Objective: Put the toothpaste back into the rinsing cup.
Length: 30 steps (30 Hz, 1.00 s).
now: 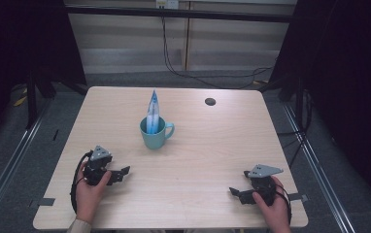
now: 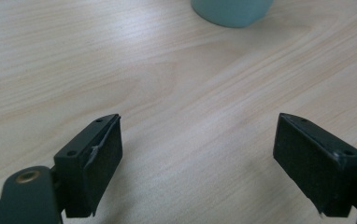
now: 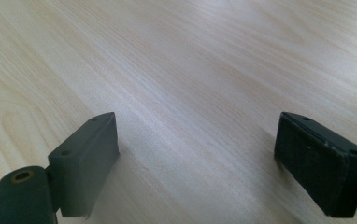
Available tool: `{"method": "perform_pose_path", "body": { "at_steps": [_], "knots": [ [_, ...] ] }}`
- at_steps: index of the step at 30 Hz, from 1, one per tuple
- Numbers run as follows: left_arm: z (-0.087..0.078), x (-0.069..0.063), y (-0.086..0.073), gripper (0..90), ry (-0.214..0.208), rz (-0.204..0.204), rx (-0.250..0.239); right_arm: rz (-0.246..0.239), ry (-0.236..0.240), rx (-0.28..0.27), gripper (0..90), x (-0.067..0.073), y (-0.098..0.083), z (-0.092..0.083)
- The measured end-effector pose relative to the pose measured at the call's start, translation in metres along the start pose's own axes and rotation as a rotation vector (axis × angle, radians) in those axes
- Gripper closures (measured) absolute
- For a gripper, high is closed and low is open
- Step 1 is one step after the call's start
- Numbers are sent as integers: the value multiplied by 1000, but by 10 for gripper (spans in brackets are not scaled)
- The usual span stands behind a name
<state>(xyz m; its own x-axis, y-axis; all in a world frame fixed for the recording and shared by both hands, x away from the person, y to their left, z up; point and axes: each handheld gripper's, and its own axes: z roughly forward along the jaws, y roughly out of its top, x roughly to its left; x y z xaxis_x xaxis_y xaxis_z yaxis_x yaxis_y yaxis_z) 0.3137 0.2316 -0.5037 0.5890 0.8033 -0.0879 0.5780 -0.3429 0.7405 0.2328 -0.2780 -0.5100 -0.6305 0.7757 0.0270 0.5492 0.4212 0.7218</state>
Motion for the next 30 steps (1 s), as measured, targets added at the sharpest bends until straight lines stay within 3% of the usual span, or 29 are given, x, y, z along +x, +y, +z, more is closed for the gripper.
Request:
{"method": "perform_pose_path", "body": {
  "at_steps": [12, 15, 30],
  "knots": [
    [1, -2, -4, 157, 25, 28, 23, 0, 0, 0, 131, 0, 0, 0],
    [1, -4, -4, 154, 41, 64, 39, 0, 0, 0, 131, 0, 0, 0],
    [2, -4, -6, 148, 36, 62, 25, 0, 0, 0, 132, 0, 0, 0]
  ]
}}
